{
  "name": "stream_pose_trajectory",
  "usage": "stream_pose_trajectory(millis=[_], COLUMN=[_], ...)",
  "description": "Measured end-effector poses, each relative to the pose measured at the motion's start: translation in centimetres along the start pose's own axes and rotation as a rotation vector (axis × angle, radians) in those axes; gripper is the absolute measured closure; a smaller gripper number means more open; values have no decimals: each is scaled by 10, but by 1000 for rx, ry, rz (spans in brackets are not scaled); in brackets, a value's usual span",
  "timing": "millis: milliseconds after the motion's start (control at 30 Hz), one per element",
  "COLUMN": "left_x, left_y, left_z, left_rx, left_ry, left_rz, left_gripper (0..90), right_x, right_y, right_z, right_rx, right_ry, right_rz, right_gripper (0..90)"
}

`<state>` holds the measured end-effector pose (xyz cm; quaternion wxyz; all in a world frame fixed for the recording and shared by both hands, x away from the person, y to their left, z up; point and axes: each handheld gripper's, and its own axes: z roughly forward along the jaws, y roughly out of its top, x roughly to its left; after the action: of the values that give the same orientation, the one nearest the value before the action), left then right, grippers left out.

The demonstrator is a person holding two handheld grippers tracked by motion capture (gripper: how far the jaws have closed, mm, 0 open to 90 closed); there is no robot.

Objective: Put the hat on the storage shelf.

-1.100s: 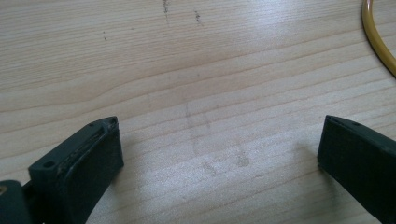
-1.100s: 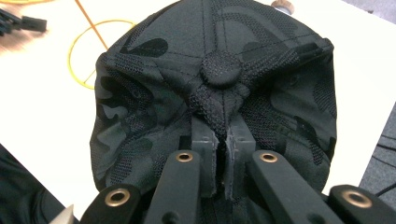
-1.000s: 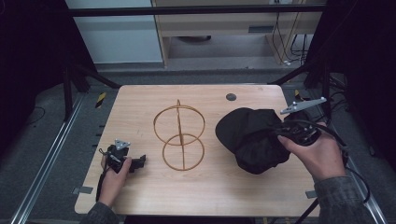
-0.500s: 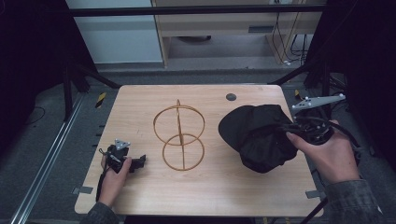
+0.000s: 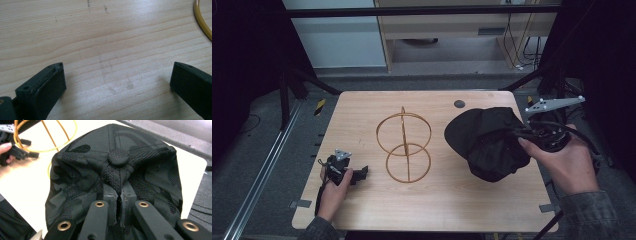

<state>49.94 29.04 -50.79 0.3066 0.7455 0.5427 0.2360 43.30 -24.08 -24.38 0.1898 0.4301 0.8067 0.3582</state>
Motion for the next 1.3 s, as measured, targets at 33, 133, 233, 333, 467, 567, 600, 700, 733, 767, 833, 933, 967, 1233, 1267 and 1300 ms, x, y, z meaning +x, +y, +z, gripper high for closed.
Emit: stream_pose_trajectory(millis=[33,133,233,333,467,567,600,700,733,767,833,933,967,1233,1267,1300], left_x=[0,0,0,0,0,0,0,0,0,0,0,0,0,0,0,0], left_y=[0,0,0,0,0,0,0,0,0,0,0,0,0,0,0,0], left_z=[0,0,0,0,0,0,0,0,0,0,0,0,0,0,0,0], left_rx=[0,0,0,3,3,2,3,3,3,3,3,3,3,3,3,3], left_ry=[0,0,0,0,0,0,0,0,0,0,0,0,0,0,0,0], left_rz=[0,0,0,1,1,0,1,1,1,1,1,1,1,1,1,1], left_gripper=[0,0,0,0,0,0,0,0,0,0,0,0,0,0,0,0], right_x=[0,3,4,6,9,10,12,13,15,15,16,18,20,25,27,28], right_y=[0,6,8,13,18,20,23,24,27,27,29,34,38,52,56,58], right_z=[0,-6,-9,-15,-18,-20,-21,-22,-23,-23,-24,-24,-24,-20,-18,-17], right_rx=[0,-19,-28,-49,-63,-70,-80,-88,-93,-93,-103,-114,-123,-132,-137,-140], right_ry=[0,-6,-11,-17,-16,-15,-10,-12,-13,-13,-12,-16,-19,-25,-32,-33], right_rz=[0,-6,-10,-13,-17,-18,-15,-19,-22,-22,-20,-25,-27,-31,-39,-37], right_gripper=[859,858,859,859,859,859,859,859,859,859,859,859,859,860,860,859])
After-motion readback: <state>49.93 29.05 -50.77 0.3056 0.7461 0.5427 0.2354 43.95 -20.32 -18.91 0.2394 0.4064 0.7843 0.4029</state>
